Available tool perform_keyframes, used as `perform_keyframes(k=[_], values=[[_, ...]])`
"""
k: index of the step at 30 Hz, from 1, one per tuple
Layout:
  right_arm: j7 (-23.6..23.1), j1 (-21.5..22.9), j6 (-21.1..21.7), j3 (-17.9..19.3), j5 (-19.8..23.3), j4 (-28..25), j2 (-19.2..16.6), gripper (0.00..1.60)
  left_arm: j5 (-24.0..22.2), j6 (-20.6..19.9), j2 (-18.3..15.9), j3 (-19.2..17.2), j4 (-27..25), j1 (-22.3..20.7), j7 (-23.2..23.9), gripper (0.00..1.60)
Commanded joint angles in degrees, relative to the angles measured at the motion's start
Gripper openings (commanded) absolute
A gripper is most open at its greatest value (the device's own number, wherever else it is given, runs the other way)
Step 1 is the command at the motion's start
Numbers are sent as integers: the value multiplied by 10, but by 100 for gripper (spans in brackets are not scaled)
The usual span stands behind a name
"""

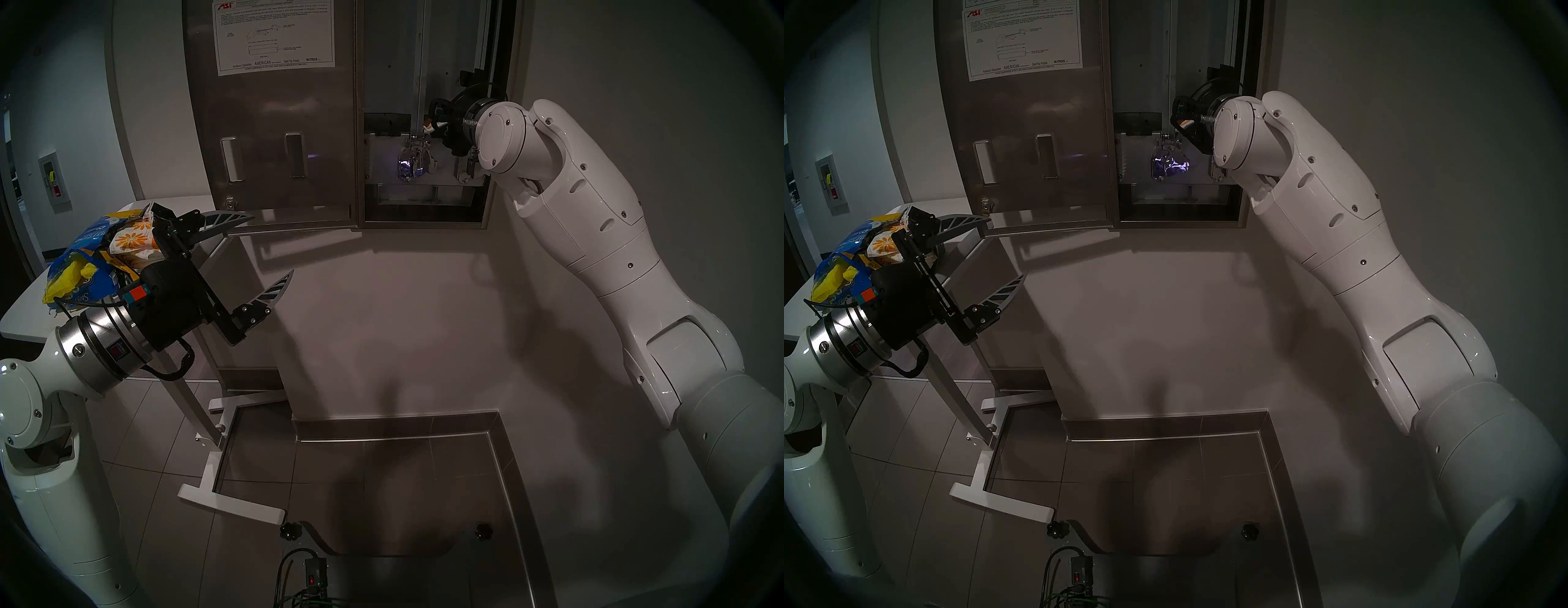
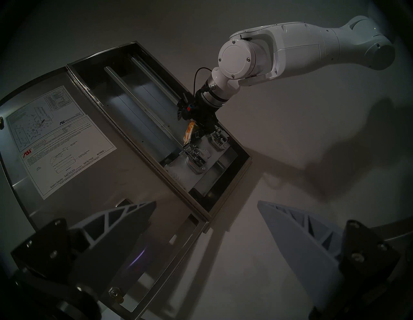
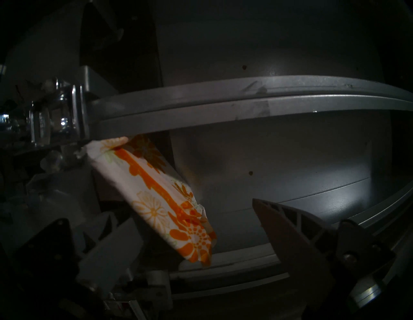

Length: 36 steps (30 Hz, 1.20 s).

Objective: Open the dispenser door, put the pads inside, close the door

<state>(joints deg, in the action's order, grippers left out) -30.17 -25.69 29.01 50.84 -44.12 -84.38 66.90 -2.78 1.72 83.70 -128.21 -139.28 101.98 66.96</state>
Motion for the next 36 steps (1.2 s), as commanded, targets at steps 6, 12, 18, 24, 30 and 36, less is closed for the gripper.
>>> perform_keyframes(k=[6, 12, 18, 24, 30, 36], values=[[-34, -10, 4, 2, 13, -37, -12, 160, -6, -2, -1, 1, -7, -9, -2, 160], [-49, -15, 8, 5, 18, -59, -22, 160, -6, -2, -1, 1, -7, -9, -2, 160], [-64, -17, 14, 8, 21, -80, -32, 160, -6, -2, -1, 1, -7, -9, -2, 160], [-74, -17, 17, 8, 23, -86, -36, 160, -6, -2, -1, 1, -7, -9, -2, 160], [-81, -17, 19, 8, 24, -89, -39, 160, -6, -2, -1, 1, -7, -9, -2, 160], [-78, -16, 18, 10, 22, -93, -42, 160, -6, -2, -1, 1, -7, -9, -1, 160]])
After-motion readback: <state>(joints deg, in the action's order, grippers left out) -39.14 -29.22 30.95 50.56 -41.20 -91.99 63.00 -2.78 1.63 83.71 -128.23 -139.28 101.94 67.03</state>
